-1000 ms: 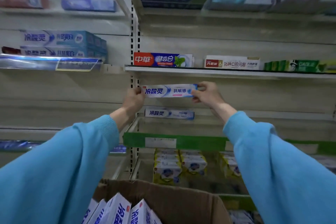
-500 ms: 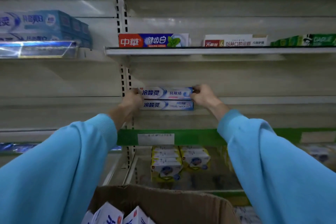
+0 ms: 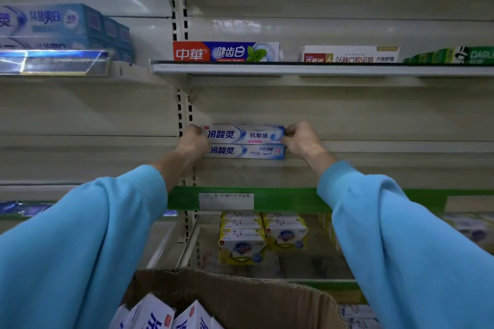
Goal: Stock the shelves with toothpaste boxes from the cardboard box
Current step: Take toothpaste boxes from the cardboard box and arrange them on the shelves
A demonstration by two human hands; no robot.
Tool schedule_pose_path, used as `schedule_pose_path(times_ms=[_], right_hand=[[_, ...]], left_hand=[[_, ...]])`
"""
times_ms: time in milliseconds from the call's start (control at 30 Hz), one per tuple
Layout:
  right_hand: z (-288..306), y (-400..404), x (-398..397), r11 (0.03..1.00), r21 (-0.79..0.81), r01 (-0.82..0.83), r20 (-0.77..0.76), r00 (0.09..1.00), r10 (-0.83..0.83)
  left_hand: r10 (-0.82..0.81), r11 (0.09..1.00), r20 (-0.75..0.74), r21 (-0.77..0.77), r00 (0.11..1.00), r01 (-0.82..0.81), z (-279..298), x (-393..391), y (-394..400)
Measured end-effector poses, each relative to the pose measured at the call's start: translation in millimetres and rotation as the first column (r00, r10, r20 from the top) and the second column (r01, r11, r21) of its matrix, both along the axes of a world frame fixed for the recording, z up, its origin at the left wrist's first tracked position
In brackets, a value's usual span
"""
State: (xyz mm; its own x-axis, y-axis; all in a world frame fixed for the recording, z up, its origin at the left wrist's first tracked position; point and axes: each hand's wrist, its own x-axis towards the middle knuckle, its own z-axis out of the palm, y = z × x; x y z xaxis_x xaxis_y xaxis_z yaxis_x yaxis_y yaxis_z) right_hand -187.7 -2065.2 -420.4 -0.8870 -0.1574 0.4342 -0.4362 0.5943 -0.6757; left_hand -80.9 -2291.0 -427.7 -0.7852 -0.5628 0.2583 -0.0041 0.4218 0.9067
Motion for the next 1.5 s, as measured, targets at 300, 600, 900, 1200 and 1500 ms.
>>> schedule_pose_path(times_ms=[300,600,900,1200,1500], right_hand=[[0,3,4,0.999,-0.031,0.014,0.022,1.0,-0.014],[4,7,24,1.0,-0.008,-0.015,-0.021,1.0,0.015],[18,2,128,0.925,0.212,-0.314,-0.247,0.899,0.362],[-21,-16,254,0.523,0.545,-0.655,-0.036,0.605,0.796],[-65,-24,297,0.143,0.704,-0.696,0.307,0.48,0.822]], left_hand=[[0.008,0.998,0.057,-0.066,0.998,-0.004,2,10,9],[0.012,0.963,0.1,-0.269,0.995,0.016,10,46,12],[0.031,0.889,-0.076,-0.453,0.997,-0.063,26,152,22],[0.011,0.888,0.147,-0.455,0.989,0.057,-22,252,29],[0.07,0.75,0.542,-0.582,0.838,0.314,-67,283,35]])
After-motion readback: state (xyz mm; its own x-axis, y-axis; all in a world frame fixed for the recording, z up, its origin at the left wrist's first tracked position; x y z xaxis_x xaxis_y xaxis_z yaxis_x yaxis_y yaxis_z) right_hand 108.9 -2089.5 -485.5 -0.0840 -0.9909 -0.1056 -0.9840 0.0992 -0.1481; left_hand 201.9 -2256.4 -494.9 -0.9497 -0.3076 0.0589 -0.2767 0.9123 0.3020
